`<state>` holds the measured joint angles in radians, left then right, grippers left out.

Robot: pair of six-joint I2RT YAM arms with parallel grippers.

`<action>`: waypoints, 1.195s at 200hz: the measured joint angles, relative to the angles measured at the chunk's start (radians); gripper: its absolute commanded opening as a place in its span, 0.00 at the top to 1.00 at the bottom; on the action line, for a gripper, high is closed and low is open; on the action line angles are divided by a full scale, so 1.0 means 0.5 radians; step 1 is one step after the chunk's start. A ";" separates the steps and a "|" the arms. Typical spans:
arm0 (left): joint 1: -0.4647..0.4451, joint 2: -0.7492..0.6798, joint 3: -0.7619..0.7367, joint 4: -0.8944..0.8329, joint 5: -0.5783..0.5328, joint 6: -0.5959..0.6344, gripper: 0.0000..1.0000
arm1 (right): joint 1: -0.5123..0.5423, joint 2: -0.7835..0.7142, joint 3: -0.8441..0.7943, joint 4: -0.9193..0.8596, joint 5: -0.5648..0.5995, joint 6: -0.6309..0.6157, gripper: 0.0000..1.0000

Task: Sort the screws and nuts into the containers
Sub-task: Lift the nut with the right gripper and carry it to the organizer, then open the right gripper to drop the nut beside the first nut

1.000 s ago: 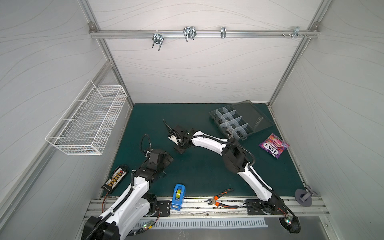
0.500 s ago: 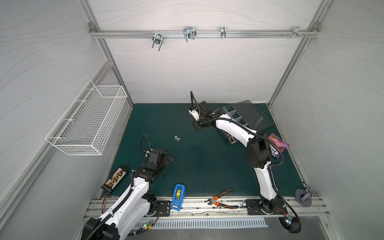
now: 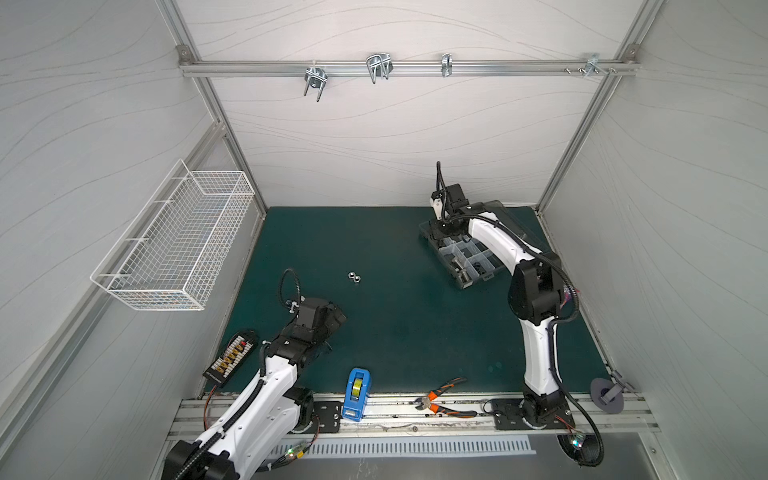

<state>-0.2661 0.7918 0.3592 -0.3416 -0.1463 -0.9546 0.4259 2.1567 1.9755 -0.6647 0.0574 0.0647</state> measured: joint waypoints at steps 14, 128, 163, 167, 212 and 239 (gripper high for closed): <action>0.000 0.000 0.008 -0.002 -0.004 -0.001 0.01 | -0.056 0.002 0.005 -0.009 0.024 0.007 1.00; 0.000 -0.035 0.008 -0.036 -0.014 -0.002 0.01 | -0.271 0.247 0.168 -0.068 0.078 0.019 1.00; 0.000 -0.062 0.008 -0.040 -0.014 -0.006 0.01 | -0.272 0.308 0.184 -0.108 0.076 0.018 0.99; 0.000 -0.066 0.008 -0.040 -0.014 -0.006 0.01 | -0.272 0.316 0.190 -0.112 0.076 0.018 0.98; 0.000 -0.077 0.008 -0.041 -0.014 -0.006 0.01 | -0.272 0.364 0.241 -0.131 0.069 0.016 0.80; 0.000 -0.077 0.008 -0.042 -0.014 -0.005 0.01 | -0.272 0.372 0.242 -0.142 0.069 0.014 0.76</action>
<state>-0.2661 0.7532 0.3634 -0.3626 -0.1535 -0.9573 0.2901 2.3425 2.0964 -0.7357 0.0917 0.0719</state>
